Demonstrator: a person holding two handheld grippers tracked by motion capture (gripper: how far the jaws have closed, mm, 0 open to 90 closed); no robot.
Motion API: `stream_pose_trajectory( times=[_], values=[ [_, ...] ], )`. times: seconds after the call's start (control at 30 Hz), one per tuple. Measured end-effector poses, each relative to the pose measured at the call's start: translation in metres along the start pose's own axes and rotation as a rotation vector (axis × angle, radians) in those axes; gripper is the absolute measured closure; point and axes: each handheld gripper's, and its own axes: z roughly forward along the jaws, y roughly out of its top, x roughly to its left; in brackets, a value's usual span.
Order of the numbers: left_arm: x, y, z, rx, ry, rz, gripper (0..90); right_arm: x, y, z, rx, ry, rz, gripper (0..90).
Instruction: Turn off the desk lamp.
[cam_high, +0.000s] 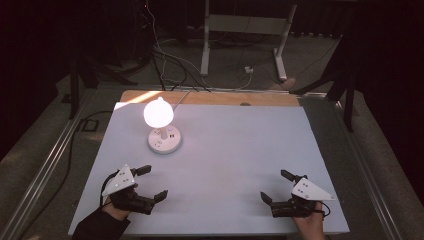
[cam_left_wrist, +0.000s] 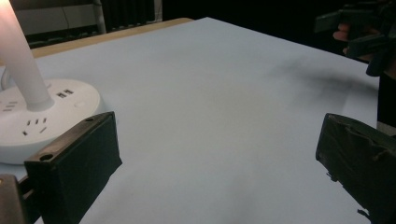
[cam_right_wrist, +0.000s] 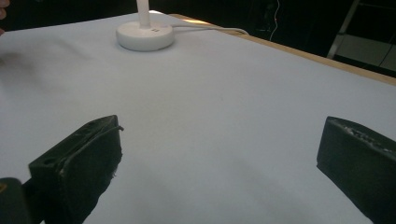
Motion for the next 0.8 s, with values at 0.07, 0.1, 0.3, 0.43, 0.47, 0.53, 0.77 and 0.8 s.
stream_pose_trajectory(
  times=[0.07,0.1,0.3,0.43,0.47,0.53,0.77,0.8],
  values=[
    [0.001,0.002,0.002,0.003,0.002,0.004,0.4,0.000,0.000,0.000,-0.001,0.000,-0.001,0.0],
    [0.001,0.002,0.002,0.003,0.002,0.004,0.4,0.000,0.000,0.000,-0.002,0.001,0.000,0.0],
    [0.006,0.007,0.006,0.000,0.016,-0.001,0.4,0.000,0.000,0.000,-0.003,0.000,-0.002,0.0],
    [0.010,0.012,0.010,-0.002,0.028,-0.003,0.4,0.000,0.000,0.000,-0.002,0.003,0.000,0.0],
    [0.010,0.012,0.010,-0.002,0.028,-0.003,0.4,0.000,0.000,0.000,-0.002,0.004,0.001,0.0],
    [0.011,0.014,0.012,-0.002,0.033,-0.006,0.4,0.001,0.001,0.000,-0.002,0.004,0.000,0.0],
    [0.016,0.020,0.019,0.002,0.064,-0.012,0.4,0.001,0.001,0.000,-0.007,0.007,0.001,0.0],
    [0.016,0.020,0.019,0.002,0.064,-0.012,0.4,0.001,0.001,0.000,-0.005,0.010,0.007,0.0]
  ],
)
